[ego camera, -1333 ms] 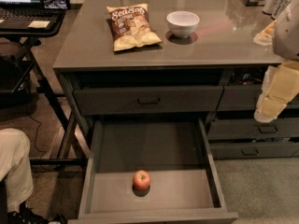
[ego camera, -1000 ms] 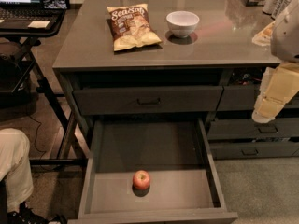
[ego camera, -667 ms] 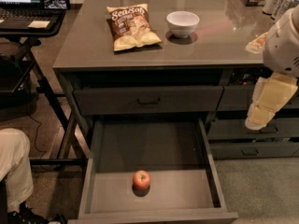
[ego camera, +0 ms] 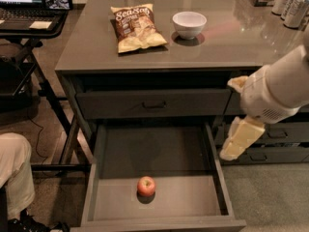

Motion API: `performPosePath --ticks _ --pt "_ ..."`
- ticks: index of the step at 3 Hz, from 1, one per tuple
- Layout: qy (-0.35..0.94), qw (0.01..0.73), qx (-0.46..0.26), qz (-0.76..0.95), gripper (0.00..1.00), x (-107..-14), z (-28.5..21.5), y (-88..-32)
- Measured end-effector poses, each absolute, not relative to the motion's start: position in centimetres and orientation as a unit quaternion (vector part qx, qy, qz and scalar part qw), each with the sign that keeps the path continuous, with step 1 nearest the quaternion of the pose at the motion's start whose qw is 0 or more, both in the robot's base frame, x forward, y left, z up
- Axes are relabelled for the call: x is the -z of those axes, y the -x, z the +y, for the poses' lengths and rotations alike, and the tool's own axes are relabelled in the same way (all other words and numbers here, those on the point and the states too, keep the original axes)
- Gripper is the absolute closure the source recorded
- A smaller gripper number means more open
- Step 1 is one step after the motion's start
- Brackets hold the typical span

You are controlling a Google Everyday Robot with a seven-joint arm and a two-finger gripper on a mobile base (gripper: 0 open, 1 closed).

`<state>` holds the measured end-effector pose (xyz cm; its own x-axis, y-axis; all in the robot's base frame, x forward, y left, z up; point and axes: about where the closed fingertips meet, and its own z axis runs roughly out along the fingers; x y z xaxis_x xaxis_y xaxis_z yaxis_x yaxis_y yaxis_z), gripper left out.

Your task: Pick apple from middle drawer and place on counter

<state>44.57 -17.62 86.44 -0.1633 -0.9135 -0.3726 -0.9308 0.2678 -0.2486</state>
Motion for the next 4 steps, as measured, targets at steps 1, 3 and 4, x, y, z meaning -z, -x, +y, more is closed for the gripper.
performPosePath --ticks 1,3,4 --pt "0.595 0.252 -0.041 0.762 0.00 -81.0 -15.8 -45.2" --pt "0.576 0.326 -0.124 0.739 0.00 -71.1 -13.6 -46.6" --pt "0.573 0.378 -0.183 0.704 0.00 -67.9 -11.3 -47.2"
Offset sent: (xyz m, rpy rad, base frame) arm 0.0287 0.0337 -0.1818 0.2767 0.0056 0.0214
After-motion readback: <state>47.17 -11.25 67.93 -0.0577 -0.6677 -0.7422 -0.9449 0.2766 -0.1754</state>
